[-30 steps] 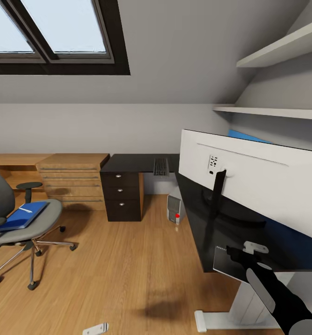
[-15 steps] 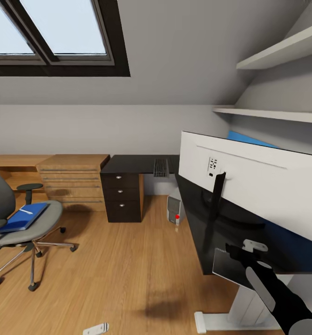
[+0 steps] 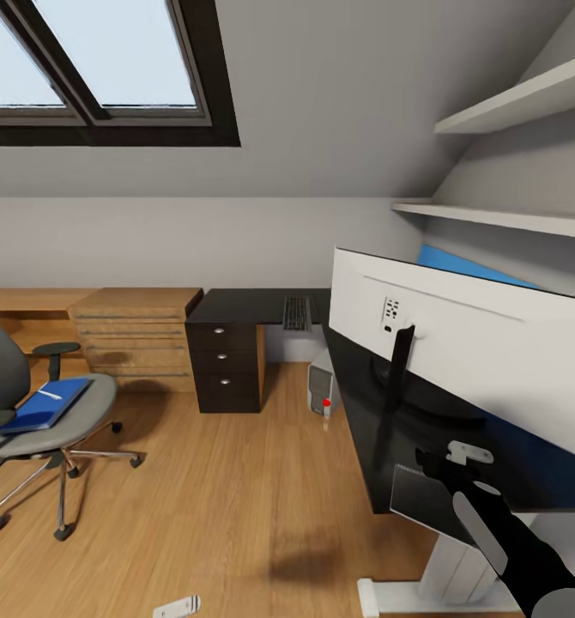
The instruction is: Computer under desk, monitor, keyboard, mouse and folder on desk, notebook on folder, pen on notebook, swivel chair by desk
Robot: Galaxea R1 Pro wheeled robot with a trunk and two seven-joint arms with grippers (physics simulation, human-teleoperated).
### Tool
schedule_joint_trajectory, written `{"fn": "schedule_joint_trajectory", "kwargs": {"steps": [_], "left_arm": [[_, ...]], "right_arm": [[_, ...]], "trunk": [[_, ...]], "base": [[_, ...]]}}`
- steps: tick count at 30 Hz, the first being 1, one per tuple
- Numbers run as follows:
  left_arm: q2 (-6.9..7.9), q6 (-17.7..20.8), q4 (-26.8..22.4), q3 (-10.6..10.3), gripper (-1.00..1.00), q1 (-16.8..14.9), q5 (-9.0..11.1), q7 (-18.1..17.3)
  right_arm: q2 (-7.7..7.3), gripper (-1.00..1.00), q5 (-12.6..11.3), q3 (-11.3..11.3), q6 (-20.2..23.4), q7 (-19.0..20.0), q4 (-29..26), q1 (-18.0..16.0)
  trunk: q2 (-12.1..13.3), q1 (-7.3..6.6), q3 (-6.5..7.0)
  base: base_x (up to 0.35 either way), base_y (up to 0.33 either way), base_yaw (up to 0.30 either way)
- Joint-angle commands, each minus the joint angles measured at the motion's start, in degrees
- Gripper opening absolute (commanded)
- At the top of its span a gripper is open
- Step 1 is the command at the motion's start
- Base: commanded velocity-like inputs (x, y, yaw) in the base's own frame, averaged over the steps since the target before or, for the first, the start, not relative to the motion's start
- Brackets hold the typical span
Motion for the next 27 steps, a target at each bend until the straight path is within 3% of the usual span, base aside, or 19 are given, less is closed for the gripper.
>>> {"fn": "schedule_joint_trajectory", "kwargs": {"steps": [1,10,16,27], "left_arm": [[-0.03,-0.20,0.03,0.08,1.00,-0.03,0.33,0.04],[-0.03,-0.20,0.03,0.08,1.00,-0.03,0.32,0.04],[-1.98,-0.31,1.97,-0.27,1.00,-0.63,1.38,0.23],[-2.01,-0.49,5.52,-0.27,1.00,-0.65,1.10,0.07]], "right_arm": [[-0.09,1.00,-0.47,0.29,0.14,-0.52,-0.10,-0.04],[-0.08,1.00,-0.47,0.29,0.14,-0.48,-0.11,-0.04],[0.17,1.00,1.43,2.22,2.08,-2.09,1.84,0.05],[1.23,1.00,2.43,2.36,1.43,-1.80,4.38,0.05]], "trunk": [[0.38,-0.23,0.12],[3.99,-2.20,1.74],[3.98,-2.20,1.73],[3.98,-2.20,1.73]], "base": [[0.000,0.000,0.000],[0.000,0.000,0.000],[0.000,0.000,0.000],[0.000,0.000,0.000]]}}
